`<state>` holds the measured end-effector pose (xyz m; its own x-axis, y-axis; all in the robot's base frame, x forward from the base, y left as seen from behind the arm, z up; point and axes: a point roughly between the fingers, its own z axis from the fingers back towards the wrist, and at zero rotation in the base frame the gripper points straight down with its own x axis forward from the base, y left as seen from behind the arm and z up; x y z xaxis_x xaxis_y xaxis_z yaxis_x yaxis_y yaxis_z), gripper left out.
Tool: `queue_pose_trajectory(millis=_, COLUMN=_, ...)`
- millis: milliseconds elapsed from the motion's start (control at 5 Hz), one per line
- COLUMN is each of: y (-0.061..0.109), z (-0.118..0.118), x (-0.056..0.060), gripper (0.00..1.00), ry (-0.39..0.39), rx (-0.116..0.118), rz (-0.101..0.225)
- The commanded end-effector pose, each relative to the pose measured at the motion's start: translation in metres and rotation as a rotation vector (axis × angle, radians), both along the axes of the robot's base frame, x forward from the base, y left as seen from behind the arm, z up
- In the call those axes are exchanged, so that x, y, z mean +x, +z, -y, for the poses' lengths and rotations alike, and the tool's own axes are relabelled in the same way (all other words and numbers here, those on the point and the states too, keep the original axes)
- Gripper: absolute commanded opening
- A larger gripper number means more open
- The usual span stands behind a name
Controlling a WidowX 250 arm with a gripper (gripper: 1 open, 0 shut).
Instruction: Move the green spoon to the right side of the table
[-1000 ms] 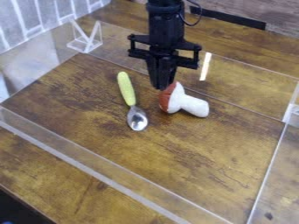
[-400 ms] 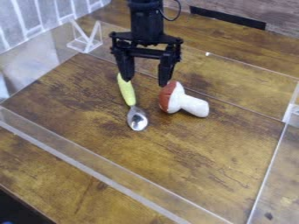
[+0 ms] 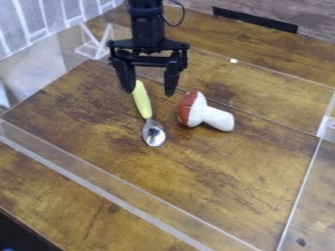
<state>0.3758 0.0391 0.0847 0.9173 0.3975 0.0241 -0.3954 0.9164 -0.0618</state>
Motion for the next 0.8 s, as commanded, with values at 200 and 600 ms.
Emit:
queue_pose_trajectory(millis=200, y=-0.003, z=-0.018, x=0.001, gripper=1.0, ry=0.099, rx=0.0, rz=0.034)
queue_pose_trajectory(millis=600, y=-0.025, z=-0.024, x=0.003, gripper=1.0, ry=0.143, rx=-0.019, rz=0.019)
